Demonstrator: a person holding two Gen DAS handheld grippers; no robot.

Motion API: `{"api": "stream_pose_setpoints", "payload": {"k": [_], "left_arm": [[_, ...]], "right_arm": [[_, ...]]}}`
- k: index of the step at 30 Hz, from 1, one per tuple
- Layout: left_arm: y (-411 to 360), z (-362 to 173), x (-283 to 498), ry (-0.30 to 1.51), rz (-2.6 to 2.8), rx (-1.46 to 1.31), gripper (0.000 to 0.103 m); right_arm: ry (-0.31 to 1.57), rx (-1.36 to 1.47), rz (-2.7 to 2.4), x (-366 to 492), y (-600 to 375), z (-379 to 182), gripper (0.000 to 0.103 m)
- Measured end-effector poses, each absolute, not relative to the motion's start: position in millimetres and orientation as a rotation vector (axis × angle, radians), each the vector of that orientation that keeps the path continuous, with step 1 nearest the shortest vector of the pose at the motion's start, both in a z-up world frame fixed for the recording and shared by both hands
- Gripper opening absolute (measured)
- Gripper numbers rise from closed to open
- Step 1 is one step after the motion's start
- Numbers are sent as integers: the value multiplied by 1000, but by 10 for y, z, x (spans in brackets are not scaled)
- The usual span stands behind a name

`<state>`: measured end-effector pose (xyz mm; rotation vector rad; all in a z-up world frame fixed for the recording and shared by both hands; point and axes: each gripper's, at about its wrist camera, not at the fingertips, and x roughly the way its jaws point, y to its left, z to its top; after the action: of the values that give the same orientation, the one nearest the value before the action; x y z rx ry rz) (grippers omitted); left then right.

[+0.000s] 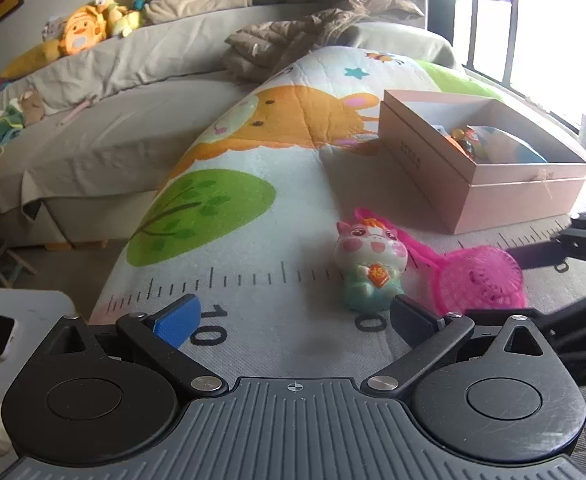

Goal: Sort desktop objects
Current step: 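Grasp the pink net scoop by its basket with the right gripper, then grasp the pig figurine with the left gripper while the right holds the net scoop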

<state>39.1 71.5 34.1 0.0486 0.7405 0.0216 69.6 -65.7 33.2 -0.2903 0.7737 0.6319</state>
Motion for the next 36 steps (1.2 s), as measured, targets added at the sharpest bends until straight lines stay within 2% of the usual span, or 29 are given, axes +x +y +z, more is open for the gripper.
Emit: {"api": "stream_pose_setpoints", "payload": {"k": [10, 11, 13, 15, 16, 18, 22, 27, 32, 36], "left_arm": [[445, 254, 611, 720, -51, 24, 103], [406, 237, 658, 721, -52, 23, 103], [331, 200, 749, 732, -48, 26, 103], [261, 168, 809, 738, -39, 40, 102], [236, 155, 822, 739, -35, 50, 100], [201, 132, 846, 749, -33, 65, 82], [188, 107, 815, 741, -36, 73, 76], [204, 110, 742, 733, -73, 51, 57], [164, 95, 621, 732, -125, 40, 58], [162, 84, 578, 725, -133, 34, 63]], "right_arm": [[787, -208, 319, 86, -1708, 329, 64], [784, -191, 284, 66, -1790, 325, 66], [773, -152, 218, 46, -1931, 308, 77], [761, -103, 179, 53, -2049, 278, 82], [755, -89, 167, 57, -2081, 267, 83], [748, -82, 147, 90, -2101, 227, 86], [744, -112, 178, 143, -2010, 215, 86], [713, -145, 239, 122, -1820, 280, 86], [740, -167, 345, 58, -1614, 284, 86], [672, -246, 378, -35, -1481, 395, 87]]}}
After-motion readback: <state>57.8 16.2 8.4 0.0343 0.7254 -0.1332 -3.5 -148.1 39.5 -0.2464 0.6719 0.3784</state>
